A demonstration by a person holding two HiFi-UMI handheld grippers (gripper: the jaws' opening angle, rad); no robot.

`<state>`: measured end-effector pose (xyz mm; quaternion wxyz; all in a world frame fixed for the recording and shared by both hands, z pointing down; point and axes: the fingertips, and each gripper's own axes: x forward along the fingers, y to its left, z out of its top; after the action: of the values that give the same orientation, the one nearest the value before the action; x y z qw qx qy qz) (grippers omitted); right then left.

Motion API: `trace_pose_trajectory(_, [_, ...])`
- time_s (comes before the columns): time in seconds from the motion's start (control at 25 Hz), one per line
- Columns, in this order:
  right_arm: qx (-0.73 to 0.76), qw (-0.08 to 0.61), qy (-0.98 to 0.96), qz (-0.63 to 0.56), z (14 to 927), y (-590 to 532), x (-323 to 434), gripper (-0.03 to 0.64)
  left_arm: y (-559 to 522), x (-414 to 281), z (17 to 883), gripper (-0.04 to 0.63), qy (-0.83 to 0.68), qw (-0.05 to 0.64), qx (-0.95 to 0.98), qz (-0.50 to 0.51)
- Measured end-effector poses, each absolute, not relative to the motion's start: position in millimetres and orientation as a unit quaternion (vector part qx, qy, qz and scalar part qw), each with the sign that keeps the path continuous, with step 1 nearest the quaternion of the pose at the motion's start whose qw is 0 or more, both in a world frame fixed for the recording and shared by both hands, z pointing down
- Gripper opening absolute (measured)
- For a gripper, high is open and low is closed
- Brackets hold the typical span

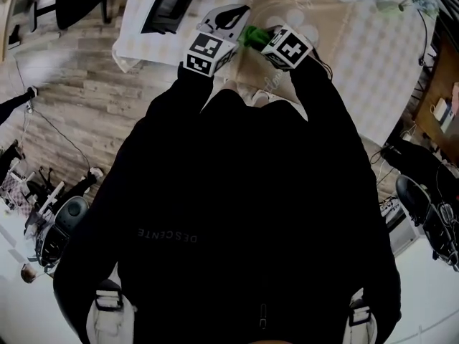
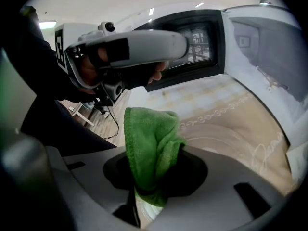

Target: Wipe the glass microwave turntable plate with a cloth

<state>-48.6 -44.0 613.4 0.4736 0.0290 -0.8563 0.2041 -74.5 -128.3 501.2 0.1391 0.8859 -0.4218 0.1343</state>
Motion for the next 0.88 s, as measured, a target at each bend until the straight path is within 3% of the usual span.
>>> trace_pose_trajectory(0.44, [0.146, 0.497, -0.842, 0.153, 597, -153, 14, 0.129, -161, -48, 492, 0.023, -0.406, 0.137, 0.895, 0.127])
trace_pose_trajectory(0.88, [0.145, 0.552, -0.812, 0.125, 611, -204, 37, 0.129, -182, -40, 499, 0.023, -0.397, 0.146, 0.897, 0.130])
